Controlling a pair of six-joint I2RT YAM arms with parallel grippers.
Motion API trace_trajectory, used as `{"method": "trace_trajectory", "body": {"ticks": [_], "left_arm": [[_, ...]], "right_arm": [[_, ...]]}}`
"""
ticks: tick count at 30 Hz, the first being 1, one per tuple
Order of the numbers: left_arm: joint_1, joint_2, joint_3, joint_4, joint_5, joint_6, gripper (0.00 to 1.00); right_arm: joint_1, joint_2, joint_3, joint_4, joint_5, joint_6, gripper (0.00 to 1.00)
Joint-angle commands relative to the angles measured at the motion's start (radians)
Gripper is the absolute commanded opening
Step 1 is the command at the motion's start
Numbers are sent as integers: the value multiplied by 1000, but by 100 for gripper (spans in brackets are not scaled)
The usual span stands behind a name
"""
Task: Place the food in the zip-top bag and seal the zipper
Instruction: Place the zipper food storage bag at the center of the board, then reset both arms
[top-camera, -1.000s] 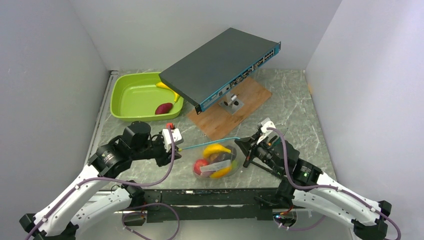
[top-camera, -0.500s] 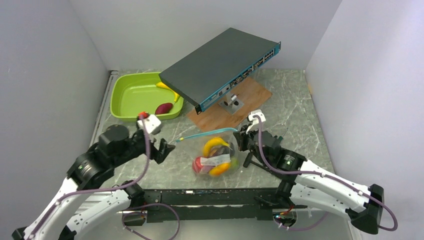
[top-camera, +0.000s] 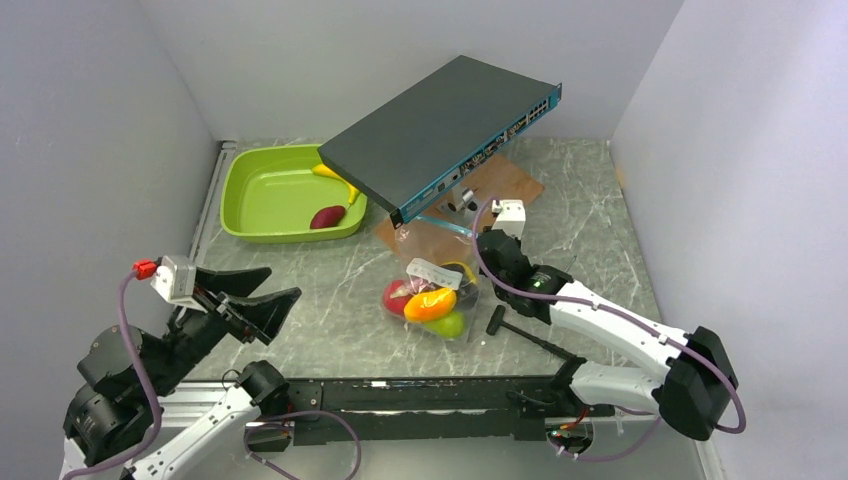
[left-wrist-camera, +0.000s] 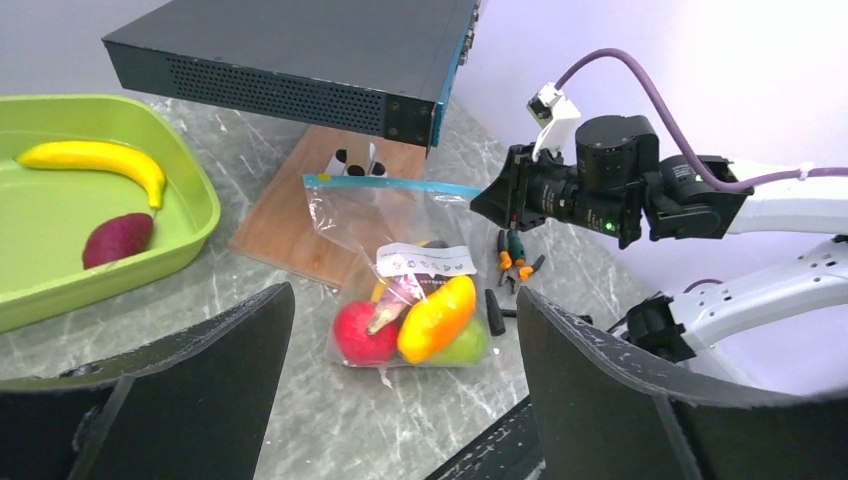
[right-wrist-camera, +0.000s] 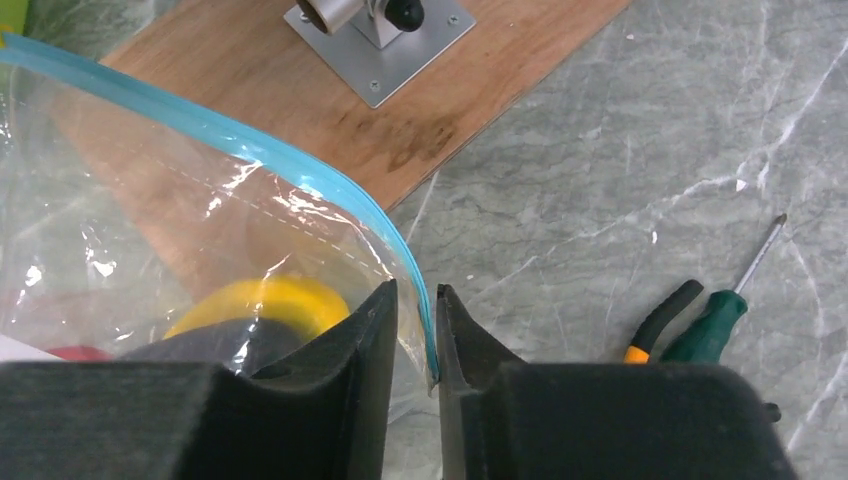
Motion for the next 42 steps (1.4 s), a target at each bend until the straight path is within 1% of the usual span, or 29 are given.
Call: {"method": "trace_trajectory", "body": {"ticks": [1,3,4,10,13,14,19,22,27,33,37,40,42], "left_arm": [[4,-27,-29,3,-25,-114,87],[4,-38,-45,23,-19,-121,88],[4,-39,-49,31,-17,-119,88],[4,6,-11,30,-17,-85,90],[4,31,17,43,-8,-62,91],[4,39,25,51,-9,-53,91],[4,65,82,89,-26,-20,92],[5,83,132,112,-38,2,92],[5,113,215,124,-65,34,92],[4,110,248,162,-65,33,93],[4,99,250,199,-54,32,93],[3,102,263,208,-50,43,93],[3,105,271,211,-49,47,93]], "right_arm": [[-4,-28,33,-7,21,-1,32],[-5,-62,44,-41,19,3,49],[-5,-86,51,-60,21,6,56],[-4,-226,117,-174,27,-22,81],[-4,-301,162,-210,-13,-68,98],[-4,-329,179,-219,-26,-78,99],[-4,-466,267,-217,-92,-185,100],[-2,-513,335,-215,-108,-234,100],[-4,-552,444,-214,-100,-304,100],[-3,-564,548,-234,-99,-361,100],[-3,-566,595,-247,-120,-358,100],[-4,-586,603,-229,-154,-353,100],[-4,-604,597,-218,-147,-338,100]]}}
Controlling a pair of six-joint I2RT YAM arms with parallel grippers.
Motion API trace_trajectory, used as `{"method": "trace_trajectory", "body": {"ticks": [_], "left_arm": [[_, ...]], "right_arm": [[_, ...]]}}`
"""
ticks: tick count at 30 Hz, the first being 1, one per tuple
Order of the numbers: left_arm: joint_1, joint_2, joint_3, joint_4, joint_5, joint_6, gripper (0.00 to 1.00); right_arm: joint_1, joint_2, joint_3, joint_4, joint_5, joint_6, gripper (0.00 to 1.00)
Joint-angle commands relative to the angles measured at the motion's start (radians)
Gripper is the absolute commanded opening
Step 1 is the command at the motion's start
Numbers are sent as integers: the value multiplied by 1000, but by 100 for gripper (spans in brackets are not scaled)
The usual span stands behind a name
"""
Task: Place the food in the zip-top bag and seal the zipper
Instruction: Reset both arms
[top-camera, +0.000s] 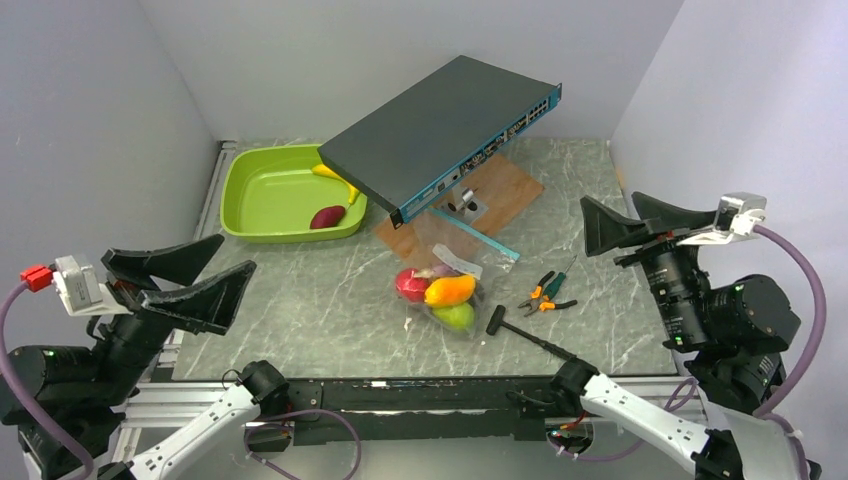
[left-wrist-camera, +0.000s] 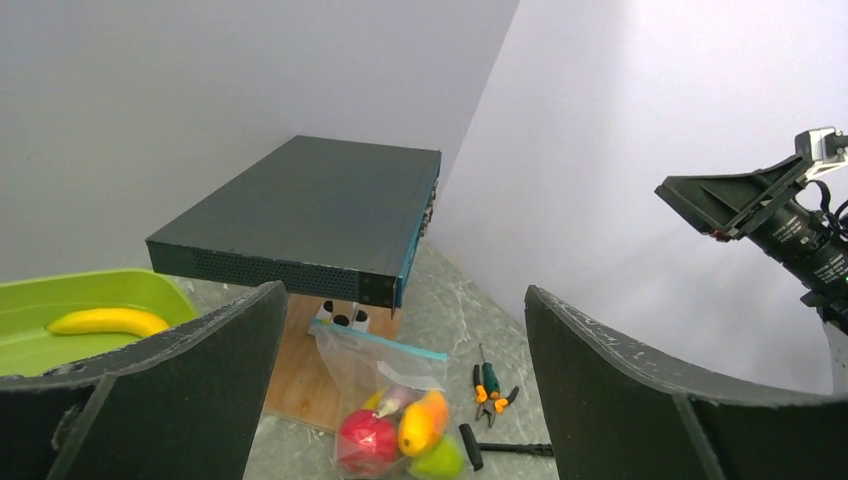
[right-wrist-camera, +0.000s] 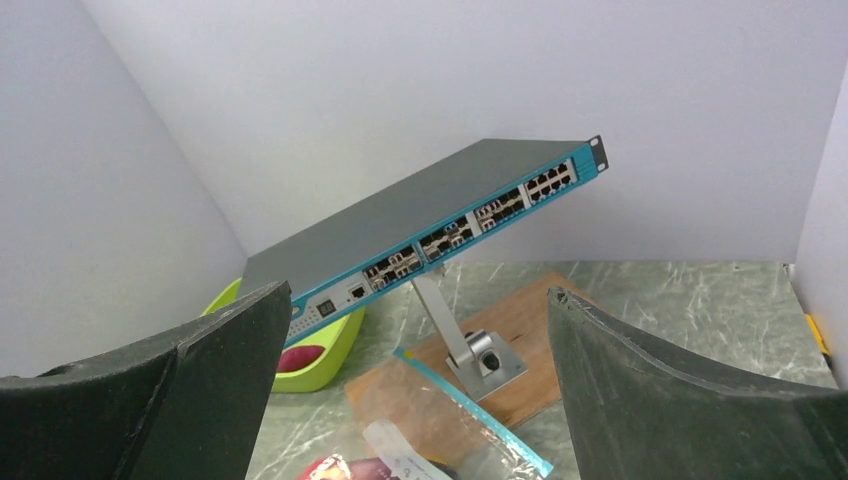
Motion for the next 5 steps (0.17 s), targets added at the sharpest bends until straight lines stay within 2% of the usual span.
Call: {"method": "trace_trajectory", "body": {"ticks": [1,5], "left_arm": [[3,15,38,61,7,20,94],[4,15,35,79,23,21,99]], "right_arm": [[-2,-40,11,14,-18,-4,100],[-2,-56,-19,18,-27,-11,100]]}}
